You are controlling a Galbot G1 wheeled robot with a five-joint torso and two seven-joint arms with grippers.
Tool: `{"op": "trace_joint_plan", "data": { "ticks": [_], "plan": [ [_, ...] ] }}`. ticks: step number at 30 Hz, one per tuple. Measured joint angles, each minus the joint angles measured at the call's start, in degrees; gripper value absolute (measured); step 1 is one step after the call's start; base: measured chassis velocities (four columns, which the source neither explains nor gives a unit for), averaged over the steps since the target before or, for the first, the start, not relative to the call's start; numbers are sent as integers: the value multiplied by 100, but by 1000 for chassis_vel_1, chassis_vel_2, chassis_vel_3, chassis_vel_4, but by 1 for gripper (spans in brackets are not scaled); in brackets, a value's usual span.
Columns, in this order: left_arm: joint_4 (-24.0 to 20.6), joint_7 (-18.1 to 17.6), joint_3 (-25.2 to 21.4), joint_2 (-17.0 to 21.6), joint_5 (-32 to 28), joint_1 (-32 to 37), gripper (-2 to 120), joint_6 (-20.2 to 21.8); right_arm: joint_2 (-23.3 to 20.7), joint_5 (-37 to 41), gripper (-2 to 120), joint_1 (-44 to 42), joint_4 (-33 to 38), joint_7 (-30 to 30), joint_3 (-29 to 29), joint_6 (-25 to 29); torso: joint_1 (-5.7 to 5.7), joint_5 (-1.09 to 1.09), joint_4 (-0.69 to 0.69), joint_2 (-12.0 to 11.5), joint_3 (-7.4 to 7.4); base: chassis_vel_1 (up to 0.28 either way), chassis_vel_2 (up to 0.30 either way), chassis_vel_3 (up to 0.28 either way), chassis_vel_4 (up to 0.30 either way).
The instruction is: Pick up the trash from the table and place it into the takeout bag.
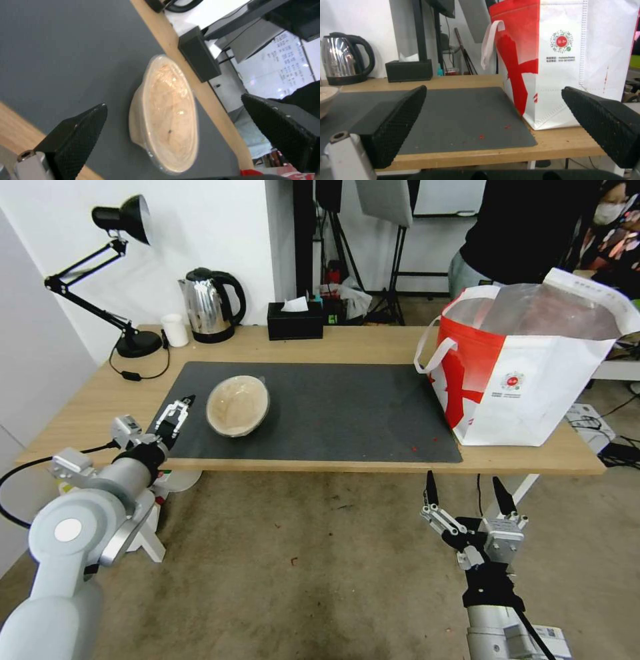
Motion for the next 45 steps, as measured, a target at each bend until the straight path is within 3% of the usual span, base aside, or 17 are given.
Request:
{"op": "trace_joint_plan", "data": {
  "ticks": [19,45],
  "plan": [
    [165,-253,181,-2,-48,-168,100,55,0,0,100,0,0,0,0,0,0,0,0,0,0,0,0,0,0],
    [506,-297,439,-14,-308,-568,100,222,0,0,100,0,0,0,0,0,0,0,0,0,0,0,0,0,0]
  ]
}}
